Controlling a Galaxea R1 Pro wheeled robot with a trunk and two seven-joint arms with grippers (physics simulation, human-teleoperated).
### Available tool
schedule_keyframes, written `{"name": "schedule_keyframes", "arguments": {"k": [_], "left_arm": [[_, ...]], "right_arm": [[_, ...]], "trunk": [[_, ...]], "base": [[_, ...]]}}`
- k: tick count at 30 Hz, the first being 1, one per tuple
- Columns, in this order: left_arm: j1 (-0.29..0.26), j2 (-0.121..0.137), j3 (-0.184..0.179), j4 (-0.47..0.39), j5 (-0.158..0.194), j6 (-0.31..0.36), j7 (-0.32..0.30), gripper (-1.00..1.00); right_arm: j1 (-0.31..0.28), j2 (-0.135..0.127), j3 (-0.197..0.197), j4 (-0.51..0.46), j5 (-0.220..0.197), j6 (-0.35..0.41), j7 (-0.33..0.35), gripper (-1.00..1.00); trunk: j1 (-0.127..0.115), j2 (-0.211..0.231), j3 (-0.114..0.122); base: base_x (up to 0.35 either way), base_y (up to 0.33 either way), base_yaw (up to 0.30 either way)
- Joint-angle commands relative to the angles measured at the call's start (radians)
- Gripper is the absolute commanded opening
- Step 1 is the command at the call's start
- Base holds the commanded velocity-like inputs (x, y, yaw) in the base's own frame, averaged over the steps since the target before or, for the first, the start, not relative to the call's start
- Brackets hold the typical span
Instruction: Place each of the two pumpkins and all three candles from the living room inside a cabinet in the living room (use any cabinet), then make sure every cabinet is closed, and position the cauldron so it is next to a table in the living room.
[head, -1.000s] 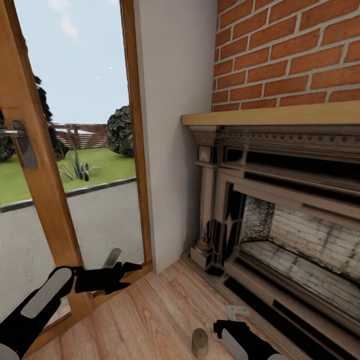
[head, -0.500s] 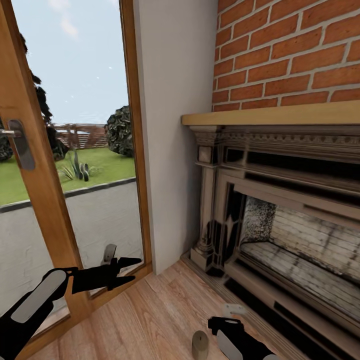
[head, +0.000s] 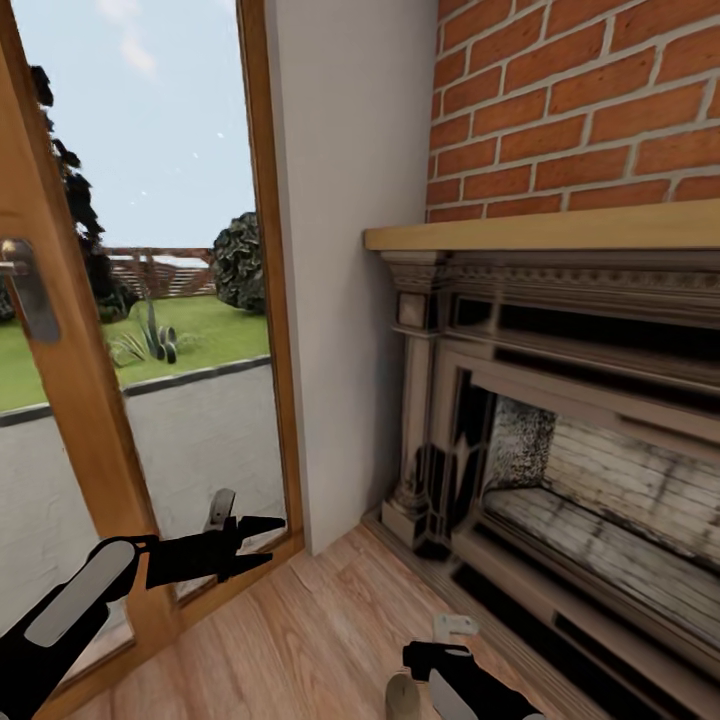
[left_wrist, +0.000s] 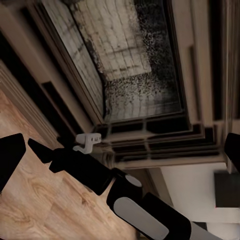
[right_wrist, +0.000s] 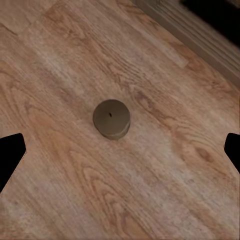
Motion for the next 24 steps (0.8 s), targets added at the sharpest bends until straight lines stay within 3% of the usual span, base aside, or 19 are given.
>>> {"name": "schedule_keyframes", "arguments": {"k": [1,11,24], "left_arm": [[-0.001,0.001,-0.002,0.001,-0.008,0.000,-0.010,1.00],[-0.001,0.000,-0.002,0.000,-0.008,0.000,-0.010,1.00],[0.000,-0.002,-0.012,-0.029,-0.007,0.000,-0.011,1.00]], "right_arm": [[-0.001,0.000,0.008,0.001,-0.006,-0.002,-0.007,1.00],[-0.001,0.003,0.008,0.005,-0.006,-0.012,-0.005,1.00],[-0.001,0.010,0.010,0.005,-0.004,-0.015,0.007,1.00]], "trunk": [[0.000,-0.001,-0.001],[0.000,-0.001,-0.001],[0.000,-0.001,-0.001]], "base": [[0.254,0.009,0.000],[0.121,0.011,0.000],[0.012,0.001,0.000]]}}
